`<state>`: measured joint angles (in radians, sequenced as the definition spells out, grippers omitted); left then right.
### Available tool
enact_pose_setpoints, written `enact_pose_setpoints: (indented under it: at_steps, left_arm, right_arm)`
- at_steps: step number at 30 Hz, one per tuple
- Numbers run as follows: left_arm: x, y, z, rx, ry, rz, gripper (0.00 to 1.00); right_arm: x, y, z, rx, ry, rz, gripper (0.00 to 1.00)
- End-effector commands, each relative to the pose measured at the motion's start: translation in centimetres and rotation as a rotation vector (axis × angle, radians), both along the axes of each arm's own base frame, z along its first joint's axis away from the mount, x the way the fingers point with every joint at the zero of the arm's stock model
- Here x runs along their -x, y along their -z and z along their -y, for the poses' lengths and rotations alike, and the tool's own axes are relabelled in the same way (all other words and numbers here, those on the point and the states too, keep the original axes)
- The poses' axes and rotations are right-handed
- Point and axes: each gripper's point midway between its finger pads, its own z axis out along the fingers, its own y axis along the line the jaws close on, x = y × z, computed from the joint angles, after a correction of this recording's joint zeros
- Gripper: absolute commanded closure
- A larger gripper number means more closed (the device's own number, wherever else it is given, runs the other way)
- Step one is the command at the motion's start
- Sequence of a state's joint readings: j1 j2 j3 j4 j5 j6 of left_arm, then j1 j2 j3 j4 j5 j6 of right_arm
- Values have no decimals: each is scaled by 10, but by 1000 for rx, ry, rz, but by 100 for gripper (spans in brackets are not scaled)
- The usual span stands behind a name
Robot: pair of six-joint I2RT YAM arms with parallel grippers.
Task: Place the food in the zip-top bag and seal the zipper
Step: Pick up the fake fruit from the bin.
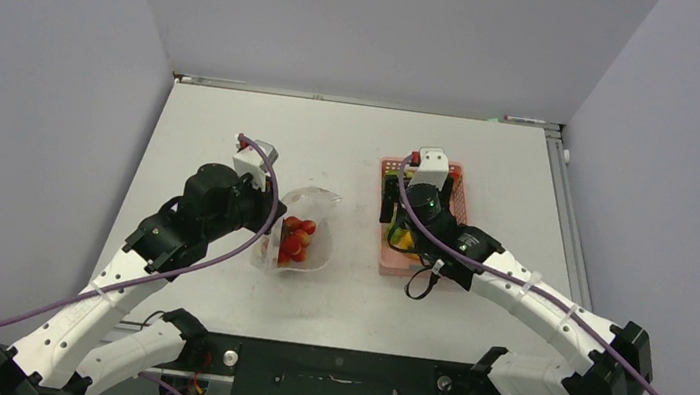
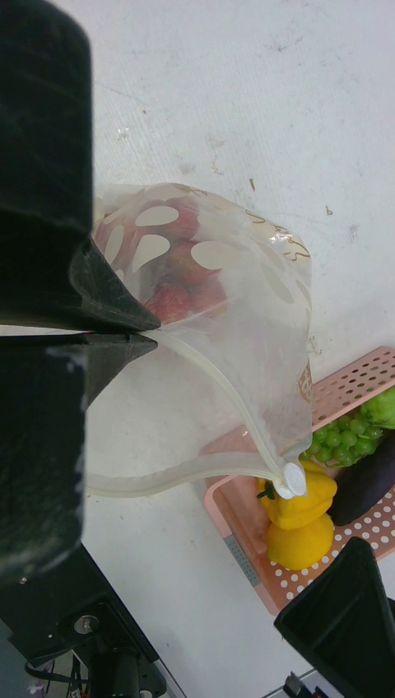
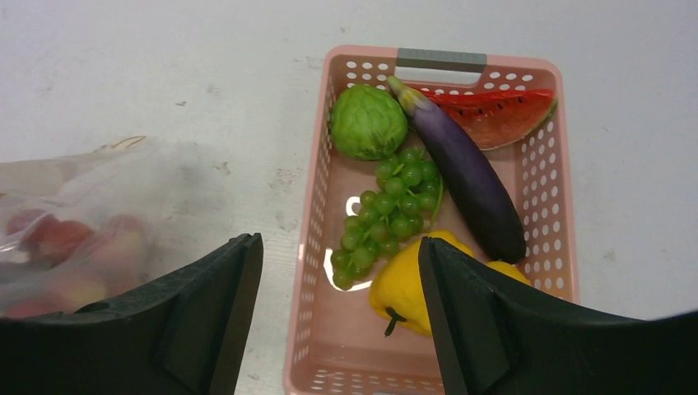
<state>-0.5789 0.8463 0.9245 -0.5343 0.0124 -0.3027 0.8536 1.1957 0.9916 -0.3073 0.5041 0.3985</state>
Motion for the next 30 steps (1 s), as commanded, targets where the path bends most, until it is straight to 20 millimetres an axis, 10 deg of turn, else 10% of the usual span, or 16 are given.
enact_pose_setpoints:
  at_steps: [1, 30]
  left_arm:
    - [-7, -15, 1, 27, -10, 49, 100]
    - [-9, -16, 0, 39, -9, 50, 100]
  right_arm:
    - [-13, 17, 14, 36, 43, -52, 29]
    - [-97, 129, 25, 33, 242, -297, 35]
